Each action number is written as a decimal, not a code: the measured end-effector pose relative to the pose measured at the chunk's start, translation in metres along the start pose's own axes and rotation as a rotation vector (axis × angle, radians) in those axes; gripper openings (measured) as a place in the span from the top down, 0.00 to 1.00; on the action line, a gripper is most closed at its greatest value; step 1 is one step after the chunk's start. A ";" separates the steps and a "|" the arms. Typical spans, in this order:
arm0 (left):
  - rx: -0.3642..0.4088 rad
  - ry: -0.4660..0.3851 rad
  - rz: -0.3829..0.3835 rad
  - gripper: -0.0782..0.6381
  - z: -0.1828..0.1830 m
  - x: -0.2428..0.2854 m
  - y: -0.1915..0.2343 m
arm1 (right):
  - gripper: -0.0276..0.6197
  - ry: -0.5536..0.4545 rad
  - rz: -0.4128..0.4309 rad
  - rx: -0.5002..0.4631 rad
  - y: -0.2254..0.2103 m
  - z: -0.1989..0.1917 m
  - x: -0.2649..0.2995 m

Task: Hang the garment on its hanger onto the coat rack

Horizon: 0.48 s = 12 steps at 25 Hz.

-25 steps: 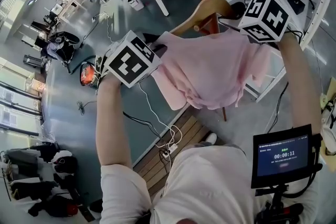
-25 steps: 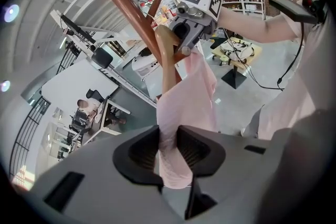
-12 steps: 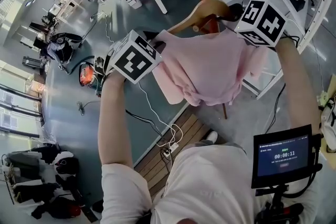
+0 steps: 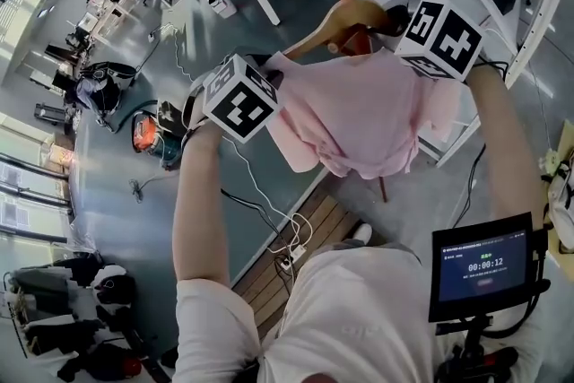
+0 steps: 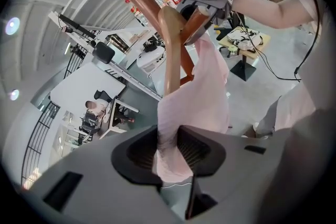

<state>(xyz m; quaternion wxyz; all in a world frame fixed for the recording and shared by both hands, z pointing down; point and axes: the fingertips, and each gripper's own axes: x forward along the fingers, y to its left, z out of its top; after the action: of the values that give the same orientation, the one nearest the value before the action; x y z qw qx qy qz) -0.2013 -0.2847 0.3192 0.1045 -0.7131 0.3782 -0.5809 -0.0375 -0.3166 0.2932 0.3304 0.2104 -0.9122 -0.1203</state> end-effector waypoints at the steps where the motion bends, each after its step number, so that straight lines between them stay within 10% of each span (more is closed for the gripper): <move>1: 0.004 0.005 -0.004 0.73 0.001 0.000 -0.001 | 0.86 0.003 0.012 0.003 -0.001 -0.001 -0.001; 12: 0.095 0.039 0.050 0.73 0.017 -0.010 0.009 | 0.85 -0.035 0.177 0.130 -0.002 -0.014 -0.002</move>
<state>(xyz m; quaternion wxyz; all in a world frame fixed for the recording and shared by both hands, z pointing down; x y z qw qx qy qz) -0.1902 -0.2892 0.3018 0.1450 -0.6863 0.3699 -0.6093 -0.0264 -0.3183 0.3013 0.3095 0.1481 -0.9386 -0.0348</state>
